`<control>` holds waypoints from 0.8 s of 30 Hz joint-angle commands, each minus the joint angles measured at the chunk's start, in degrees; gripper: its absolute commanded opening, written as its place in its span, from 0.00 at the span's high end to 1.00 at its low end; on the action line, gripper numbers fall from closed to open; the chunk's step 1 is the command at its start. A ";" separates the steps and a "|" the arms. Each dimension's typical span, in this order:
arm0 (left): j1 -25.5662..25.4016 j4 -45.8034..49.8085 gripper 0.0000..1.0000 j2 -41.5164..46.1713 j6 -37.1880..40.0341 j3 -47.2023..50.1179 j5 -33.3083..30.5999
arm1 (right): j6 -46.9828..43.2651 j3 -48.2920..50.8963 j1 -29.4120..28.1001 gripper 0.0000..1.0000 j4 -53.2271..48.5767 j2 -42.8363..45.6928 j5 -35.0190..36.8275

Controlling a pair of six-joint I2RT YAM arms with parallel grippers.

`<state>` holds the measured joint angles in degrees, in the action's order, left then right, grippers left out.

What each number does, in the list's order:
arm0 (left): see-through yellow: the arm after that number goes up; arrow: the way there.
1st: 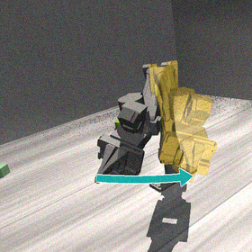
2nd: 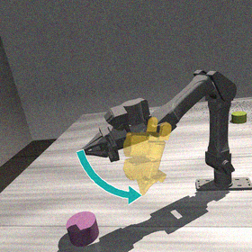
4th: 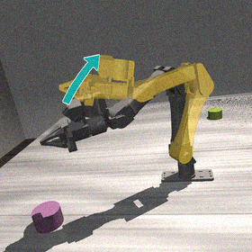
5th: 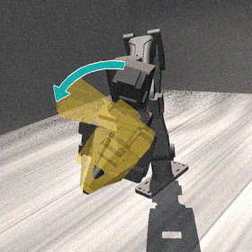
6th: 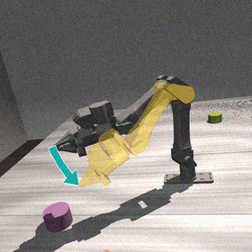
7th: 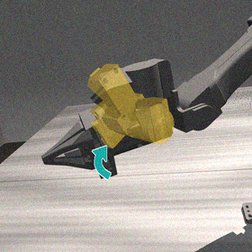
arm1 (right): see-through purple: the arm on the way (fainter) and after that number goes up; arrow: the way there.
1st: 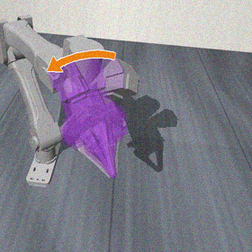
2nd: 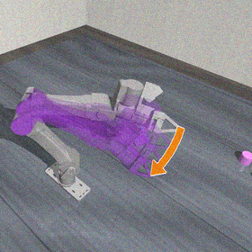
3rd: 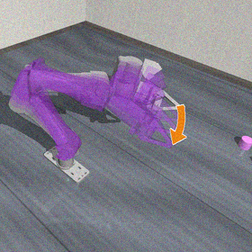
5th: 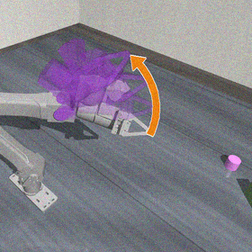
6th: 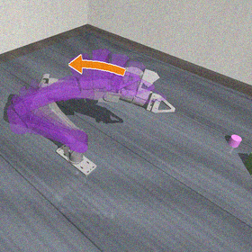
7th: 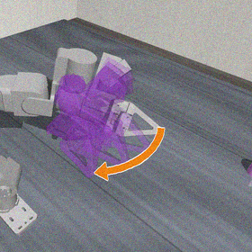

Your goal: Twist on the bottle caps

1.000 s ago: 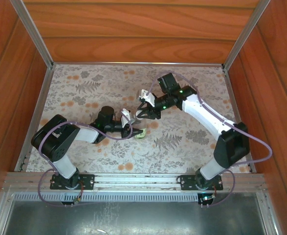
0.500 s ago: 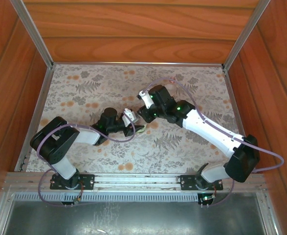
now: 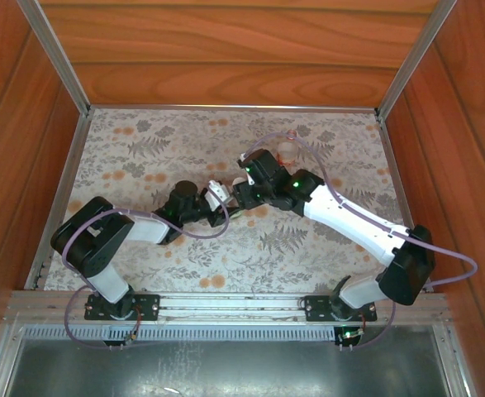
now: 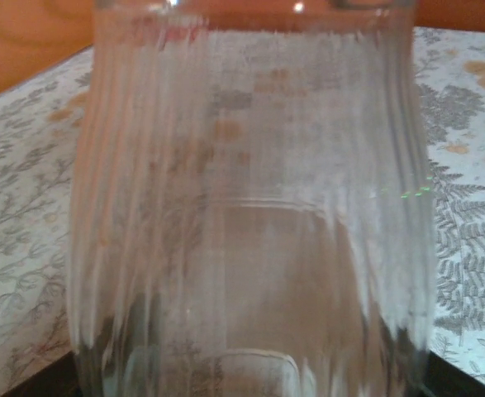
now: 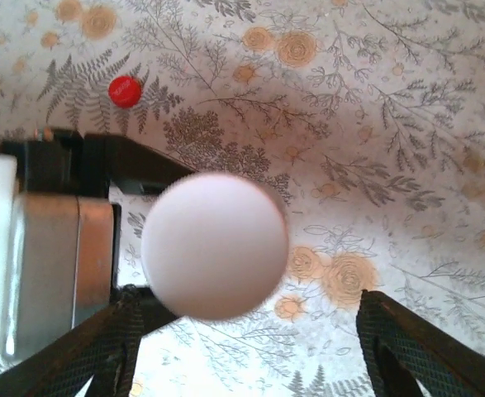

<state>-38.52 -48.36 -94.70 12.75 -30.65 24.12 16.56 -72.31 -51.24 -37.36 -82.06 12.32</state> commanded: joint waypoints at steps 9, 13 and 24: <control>1.45 1.68 0.43 3.44 8.31 3.47 6.10 | -44.84 10.80 4.89 0.17 6.96 15.31 -27.90; 1.50 3.10 0.43 4.13 12.10 3.50 7.87 | -55.51 6.68 7.58 0.18 0.13 12.58 -31.28; 1.47 6.82 0.42 4.89 17.64 3.32 12.77 | -69.60 -8.06 8.27 0.25 -15.08 -1.83 -31.22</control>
<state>-37.50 -44.84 -90.80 27.70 -27.77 33.78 -46.76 -77.67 -43.35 -47.07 -81.93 -17.32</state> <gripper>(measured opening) 0.578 0.761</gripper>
